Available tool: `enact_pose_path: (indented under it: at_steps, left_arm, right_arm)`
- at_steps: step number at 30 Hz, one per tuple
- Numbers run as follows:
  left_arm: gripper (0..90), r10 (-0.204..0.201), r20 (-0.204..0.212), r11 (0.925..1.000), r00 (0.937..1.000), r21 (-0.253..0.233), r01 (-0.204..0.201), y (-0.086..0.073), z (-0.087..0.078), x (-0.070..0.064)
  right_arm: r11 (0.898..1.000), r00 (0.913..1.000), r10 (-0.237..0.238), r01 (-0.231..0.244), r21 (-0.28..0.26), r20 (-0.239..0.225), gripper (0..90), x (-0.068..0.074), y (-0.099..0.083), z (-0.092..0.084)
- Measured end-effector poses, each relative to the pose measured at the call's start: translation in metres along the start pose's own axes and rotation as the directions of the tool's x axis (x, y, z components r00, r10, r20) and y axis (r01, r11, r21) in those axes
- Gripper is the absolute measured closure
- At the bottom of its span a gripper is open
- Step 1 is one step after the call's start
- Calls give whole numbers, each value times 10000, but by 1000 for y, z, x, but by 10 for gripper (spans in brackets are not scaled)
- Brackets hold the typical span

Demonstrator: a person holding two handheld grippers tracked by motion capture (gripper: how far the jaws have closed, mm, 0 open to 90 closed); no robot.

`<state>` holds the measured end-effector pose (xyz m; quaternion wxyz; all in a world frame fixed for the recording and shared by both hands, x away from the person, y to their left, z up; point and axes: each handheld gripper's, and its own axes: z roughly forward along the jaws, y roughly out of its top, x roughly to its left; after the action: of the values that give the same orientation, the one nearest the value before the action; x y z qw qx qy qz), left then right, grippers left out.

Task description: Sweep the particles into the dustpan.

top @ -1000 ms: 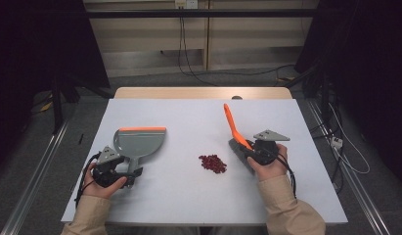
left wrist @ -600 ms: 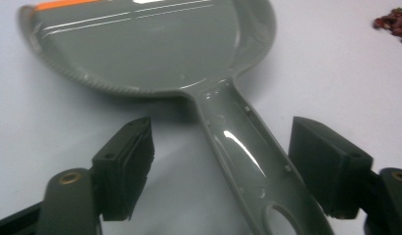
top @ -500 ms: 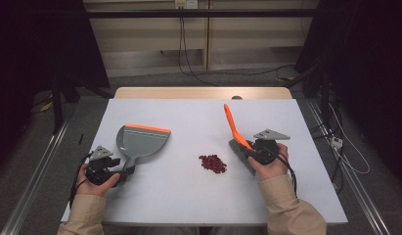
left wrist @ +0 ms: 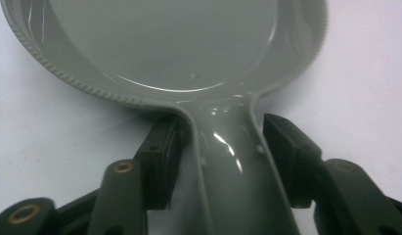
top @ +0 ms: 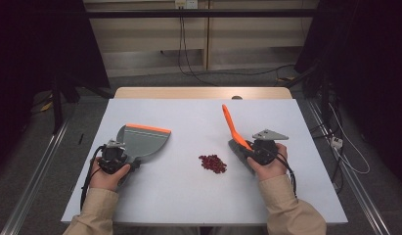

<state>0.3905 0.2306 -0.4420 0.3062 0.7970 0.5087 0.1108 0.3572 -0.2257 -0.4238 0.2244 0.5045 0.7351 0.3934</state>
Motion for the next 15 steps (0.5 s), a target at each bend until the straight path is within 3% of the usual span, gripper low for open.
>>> enact_pose_path:
  at_steps: [4,7,12,15]
  left_arm:
    - [534,165,-206,9998,9997,151,-162,4,2,-2]
    - [625,330,-375,9995,9988,28,-329,5,2,1]
    - [632,294,-79,9995,9995,-81,-294,4,-3,6]
    - [633,522,137,9985,9985,-189,-519,4,-6,9]
  right_arm:
    - [10000,10000,0,0,-30,14,707,0,0,0]
    - [10000,10000,7,-7,-55,26,707,0,-1,0]
    - [10000,10000,-10,10,-67,22,708,-1,-1,0]
    - [9999,10000,-13,13,-111,12,707,-1,-1,0]
